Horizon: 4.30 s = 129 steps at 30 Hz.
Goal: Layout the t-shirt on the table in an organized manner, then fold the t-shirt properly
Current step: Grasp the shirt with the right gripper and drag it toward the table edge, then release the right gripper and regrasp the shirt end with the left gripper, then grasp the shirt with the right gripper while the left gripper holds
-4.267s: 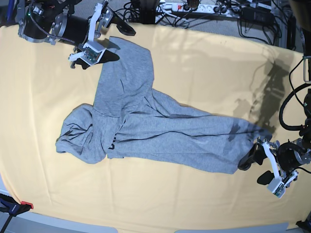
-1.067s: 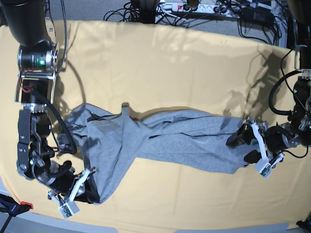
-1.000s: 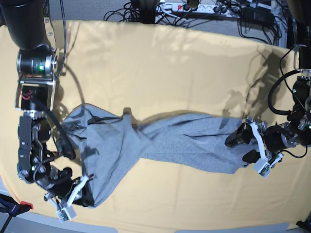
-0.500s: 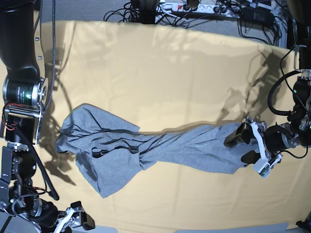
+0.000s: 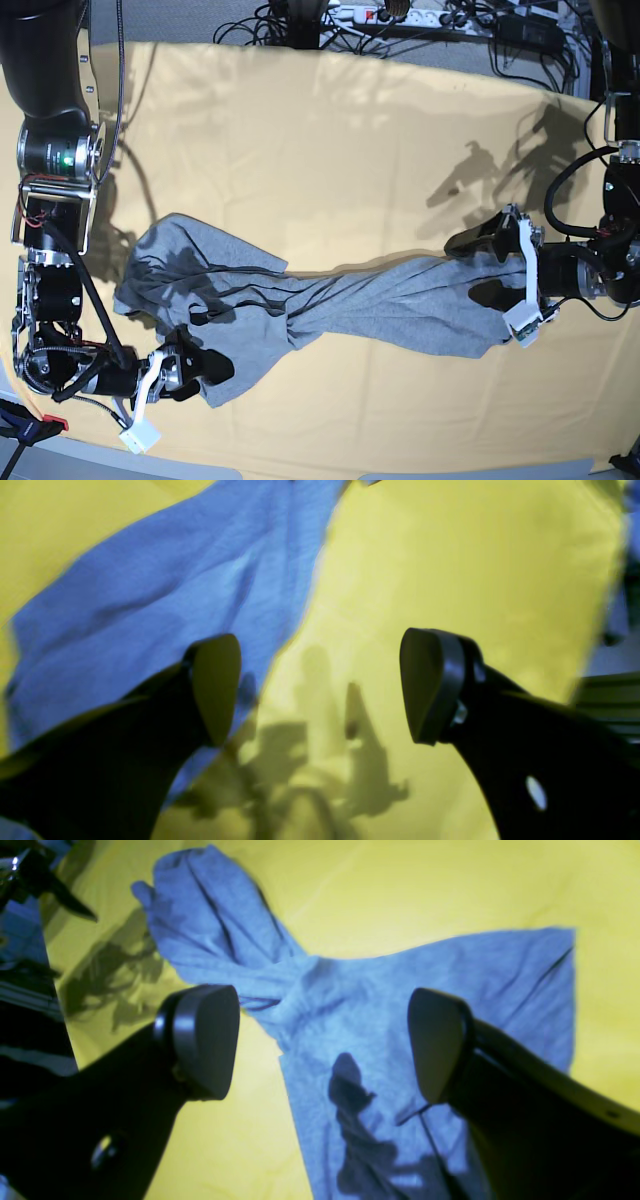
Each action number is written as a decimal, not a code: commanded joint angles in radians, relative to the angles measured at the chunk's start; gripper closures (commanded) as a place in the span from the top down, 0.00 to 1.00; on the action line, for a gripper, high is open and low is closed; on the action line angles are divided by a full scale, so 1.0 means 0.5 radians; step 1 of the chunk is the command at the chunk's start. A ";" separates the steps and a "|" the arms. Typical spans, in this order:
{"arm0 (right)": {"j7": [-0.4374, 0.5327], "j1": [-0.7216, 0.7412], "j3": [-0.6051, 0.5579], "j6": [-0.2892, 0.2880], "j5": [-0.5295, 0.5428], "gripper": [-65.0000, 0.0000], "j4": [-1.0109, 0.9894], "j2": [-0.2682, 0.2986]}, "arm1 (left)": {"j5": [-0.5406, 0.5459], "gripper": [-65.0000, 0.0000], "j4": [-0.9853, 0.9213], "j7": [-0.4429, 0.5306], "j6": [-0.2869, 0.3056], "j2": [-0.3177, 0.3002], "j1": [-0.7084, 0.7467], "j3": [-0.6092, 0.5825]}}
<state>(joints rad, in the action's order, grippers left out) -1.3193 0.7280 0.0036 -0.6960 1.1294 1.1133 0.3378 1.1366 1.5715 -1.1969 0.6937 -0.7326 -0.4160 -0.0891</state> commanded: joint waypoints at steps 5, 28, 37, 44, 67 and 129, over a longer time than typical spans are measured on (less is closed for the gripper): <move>-0.103 0.084 0.011 -0.004 0.098 0.27 0.283 0.108 | -0.512 0.76 0.027 0.465 0.009 -0.031 -0.056 -0.185; -0.154 -0.626 1.173 -0.004 0.708 0.00 1.016 0.693 | -0.761 0.69 0.024 0.536 0.009 -0.031 -0.054 -0.252; -0.154 -0.775 1.373 -0.004 0.708 0.00 1.017 0.693 | -1.228 0.69 -0.054 0.943 0.009 -0.030 -0.043 -0.254; -0.154 -0.774 1.398 -0.004 0.708 0.00 1.017 0.694 | -1.299 0.69 -0.275 1.043 0.009 -0.030 -0.044 -0.322; -0.154 -0.775 1.397 -0.004 0.708 0.00 1.016 0.693 | -1.423 0.00 -0.294 1.225 -0.256 0.020 -0.365 -0.553; 0.660 -1.440 -0.022 -0.004 -1.289 0.44 1.585 0.089 | -1.823 0.62 -0.881 1.383 -1.323 0.268 -0.959 -0.553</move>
<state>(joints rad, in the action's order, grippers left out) -1.0004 -0.0063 -0.0128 -0.6971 0.4713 1.8946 0.3695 0.2317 1.1172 -0.5251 0.0399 -0.5877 -0.8543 -0.3740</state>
